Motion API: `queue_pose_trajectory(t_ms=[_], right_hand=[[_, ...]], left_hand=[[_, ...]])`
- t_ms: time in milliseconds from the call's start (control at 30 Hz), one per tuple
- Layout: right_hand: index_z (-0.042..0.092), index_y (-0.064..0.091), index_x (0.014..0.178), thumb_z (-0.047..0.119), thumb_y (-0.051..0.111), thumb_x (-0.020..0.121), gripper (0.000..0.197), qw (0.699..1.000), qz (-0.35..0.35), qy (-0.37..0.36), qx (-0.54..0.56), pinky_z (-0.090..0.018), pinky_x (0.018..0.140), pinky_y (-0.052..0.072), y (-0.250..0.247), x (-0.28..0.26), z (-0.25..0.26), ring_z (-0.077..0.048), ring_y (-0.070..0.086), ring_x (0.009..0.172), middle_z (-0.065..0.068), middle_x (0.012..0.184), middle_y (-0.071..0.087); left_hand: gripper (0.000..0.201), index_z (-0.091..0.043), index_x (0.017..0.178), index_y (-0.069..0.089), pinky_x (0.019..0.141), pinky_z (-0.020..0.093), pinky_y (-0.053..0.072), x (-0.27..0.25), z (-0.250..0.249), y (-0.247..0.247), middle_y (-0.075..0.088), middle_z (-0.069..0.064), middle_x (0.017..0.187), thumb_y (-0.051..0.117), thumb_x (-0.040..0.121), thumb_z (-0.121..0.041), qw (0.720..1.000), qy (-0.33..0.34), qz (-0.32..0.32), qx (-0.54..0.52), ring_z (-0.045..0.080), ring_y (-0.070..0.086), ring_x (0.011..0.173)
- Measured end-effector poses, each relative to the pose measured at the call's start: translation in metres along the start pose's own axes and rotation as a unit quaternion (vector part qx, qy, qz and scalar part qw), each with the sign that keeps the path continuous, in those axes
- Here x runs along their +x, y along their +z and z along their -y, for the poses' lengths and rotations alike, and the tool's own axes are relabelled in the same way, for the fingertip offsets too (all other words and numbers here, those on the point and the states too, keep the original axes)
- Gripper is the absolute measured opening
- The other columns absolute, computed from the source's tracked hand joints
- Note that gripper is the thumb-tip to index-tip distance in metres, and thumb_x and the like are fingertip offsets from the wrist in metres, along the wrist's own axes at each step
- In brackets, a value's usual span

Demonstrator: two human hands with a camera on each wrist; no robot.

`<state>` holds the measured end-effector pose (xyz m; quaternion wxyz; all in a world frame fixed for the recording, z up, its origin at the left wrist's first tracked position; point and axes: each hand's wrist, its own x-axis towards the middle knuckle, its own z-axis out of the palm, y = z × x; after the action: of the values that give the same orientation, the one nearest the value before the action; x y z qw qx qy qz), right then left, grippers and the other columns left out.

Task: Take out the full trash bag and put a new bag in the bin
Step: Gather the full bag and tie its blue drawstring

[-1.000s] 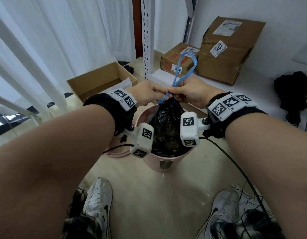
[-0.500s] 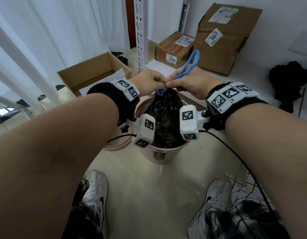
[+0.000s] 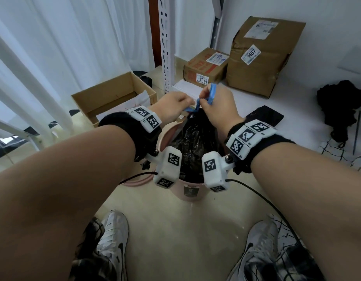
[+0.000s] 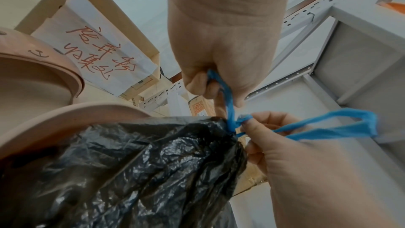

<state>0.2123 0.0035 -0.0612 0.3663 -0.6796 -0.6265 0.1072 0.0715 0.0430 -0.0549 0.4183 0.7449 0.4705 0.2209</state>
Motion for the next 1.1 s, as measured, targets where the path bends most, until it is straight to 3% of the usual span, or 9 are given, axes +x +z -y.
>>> queue_pose_trajectory(t_ms=[167,300,433,567,733,800,867,967,1100], right_hand=[[0.008,0.057,0.083,0.011,0.063,0.084,0.007,1.000,0.013,0.003,0.016,-0.029,0.067,0.039,0.001,-0.004,0.001,-0.020,0.052,0.078,-0.008,0.083,0.060],[0.007,0.060,0.074,0.008,0.067,0.079,0.009,0.997,0.019,0.019,0.072,-0.031,0.065,0.043,-0.008,-0.005,-0.001,-0.016,0.052,0.067,0.002,0.065,0.055],[0.006,0.065,0.071,0.008,0.069,0.081,0.011,0.995,0.076,0.020,0.066,-0.032,0.063,0.048,-0.018,0.000,0.001,-0.010,0.053,0.056,0.002,0.059,0.057],[0.008,0.062,0.072,0.011,0.066,0.085,0.014,0.993,0.116,0.011,0.004,-0.025,0.065,0.043,-0.028,-0.005,-0.008,-0.014,0.055,0.063,-0.001,0.063,0.058],[0.011,0.056,0.068,0.016,0.061,0.089,0.023,0.976,0.178,0.056,-0.112,-0.027,0.071,0.037,-0.036,-0.016,-0.034,-0.021,0.053,0.078,-0.009,0.077,0.059],[0.006,0.059,0.073,0.014,0.058,0.091,0.020,0.979,0.162,0.058,-0.110,-0.028,0.073,0.039,-0.033,-0.013,-0.032,-0.024,0.054,0.081,-0.014,0.084,0.062],[0.000,0.063,0.084,0.012,0.055,0.092,0.016,0.985,0.145,0.058,-0.067,-0.029,0.071,0.042,-0.030,-0.009,-0.026,-0.024,0.056,0.077,-0.008,0.076,0.060],[-0.001,0.067,0.095,0.005,0.055,0.092,0.014,0.986,0.136,0.088,0.044,-0.026,0.067,0.050,-0.029,-0.005,-0.023,-0.014,0.056,0.060,-0.005,0.067,0.059],[-0.003,0.070,0.092,0.005,0.059,0.090,0.014,0.982,0.145,0.112,0.042,-0.036,0.079,0.056,-0.025,-0.005,-0.029,-0.021,0.063,0.060,-0.008,0.065,0.063]], left_hand=[[0.025,-0.010,0.117,0.061,0.040,0.011,0.033,-0.001,0.001,-0.003,0.049,-0.003,0.067,0.053,0.095,-0.017,0.998,0.042,0.036,-0.024,-0.001,0.041,0.039],[0.022,-0.003,0.105,0.066,0.062,0.012,0.043,0.004,-0.004,-0.005,0.061,0.000,0.078,0.060,0.091,-0.019,0.996,0.061,0.043,0.046,0.007,0.054,0.067],[0.020,-0.006,0.099,0.067,0.055,0.008,0.038,0.003,-0.013,-0.012,0.060,-0.002,0.077,0.060,0.091,-0.023,0.974,0.113,0.007,0.198,0.010,0.053,0.069],[0.024,-0.008,0.105,0.067,0.079,0.030,0.044,0.003,-0.010,-0.020,0.068,0.007,0.099,0.054,0.093,-0.026,0.930,0.154,0.014,0.334,0.022,0.060,0.092],[0.018,-0.010,0.099,0.065,0.076,0.029,0.040,0.000,0.010,-0.016,0.062,0.004,0.092,0.051,0.095,-0.019,0.903,0.119,0.061,0.409,0.024,0.057,0.091],[0.010,-0.010,0.089,0.059,0.070,0.024,0.034,0.002,0.013,-0.009,0.059,0.006,0.087,0.051,0.094,-0.014,0.941,0.093,0.043,0.321,0.023,0.056,0.085],[0.017,-0.012,0.078,0.055,0.063,0.022,0.032,0.002,0.012,-0.005,0.054,0.000,0.077,0.053,0.094,-0.014,0.995,0.029,0.026,0.096,0.012,0.048,0.069],[0.027,-0.013,0.071,0.054,0.052,0.017,0.032,0.000,0.007,-0.001,0.055,-0.001,0.071,0.049,0.097,-0.017,0.971,-0.049,0.033,-0.232,0.005,0.044,0.058],[0.031,-0.012,0.069,0.048,0.044,0.012,0.037,0.003,0.008,0.006,0.057,-0.005,0.052,0.043,0.100,-0.015,0.967,-0.041,0.039,-0.248,0.001,0.048,0.041]])
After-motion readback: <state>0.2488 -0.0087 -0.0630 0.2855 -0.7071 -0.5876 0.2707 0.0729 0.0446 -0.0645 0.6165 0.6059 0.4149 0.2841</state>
